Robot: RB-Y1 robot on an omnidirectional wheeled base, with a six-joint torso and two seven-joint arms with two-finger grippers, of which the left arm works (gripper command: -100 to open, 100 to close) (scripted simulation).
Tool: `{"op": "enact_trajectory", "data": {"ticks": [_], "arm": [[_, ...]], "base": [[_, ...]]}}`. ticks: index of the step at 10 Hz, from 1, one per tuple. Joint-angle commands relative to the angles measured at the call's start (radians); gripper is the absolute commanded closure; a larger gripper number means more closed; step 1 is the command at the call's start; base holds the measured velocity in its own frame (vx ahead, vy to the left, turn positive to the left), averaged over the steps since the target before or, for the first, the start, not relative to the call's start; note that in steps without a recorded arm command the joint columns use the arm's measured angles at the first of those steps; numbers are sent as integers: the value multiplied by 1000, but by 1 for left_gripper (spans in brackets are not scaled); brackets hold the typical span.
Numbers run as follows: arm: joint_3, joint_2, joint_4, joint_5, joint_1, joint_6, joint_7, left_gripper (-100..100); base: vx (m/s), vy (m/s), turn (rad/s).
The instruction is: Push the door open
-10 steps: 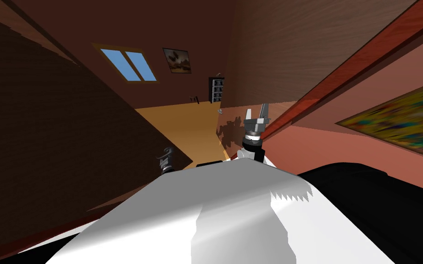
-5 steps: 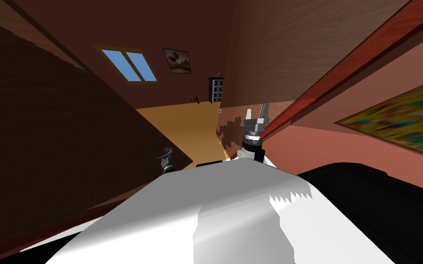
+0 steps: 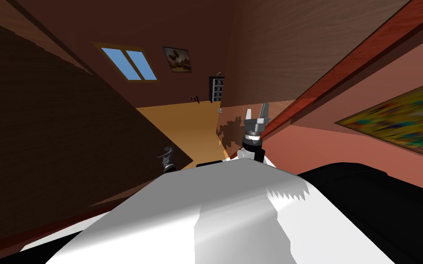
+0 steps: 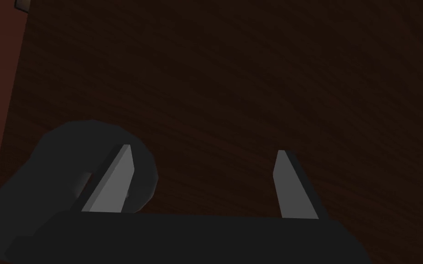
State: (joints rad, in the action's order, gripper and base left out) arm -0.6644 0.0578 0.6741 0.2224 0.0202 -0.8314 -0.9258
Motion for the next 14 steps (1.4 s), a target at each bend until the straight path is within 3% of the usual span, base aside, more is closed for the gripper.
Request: {"op": "enact_trajectory", "data": {"ticks": [1,3,4,8,11,14], "arm": [[16,2,12,-22,24,-21,47,-100],[16,2,12,-22,24,-21,47,-100],[30,0,7,-42,34,-19,88,-100],[30,0,7,-42,34,-19,88,-100],[57,-4,-4,-81,53,-15,165,-100],[57,-4,-4,-81,53,-15,170,-100]], "base": [[-46,-3,30],[-26,-4,2],[-31,-9,42],[-12,-3,-3],[-38,-5,27],[-19,-3,2]]}}
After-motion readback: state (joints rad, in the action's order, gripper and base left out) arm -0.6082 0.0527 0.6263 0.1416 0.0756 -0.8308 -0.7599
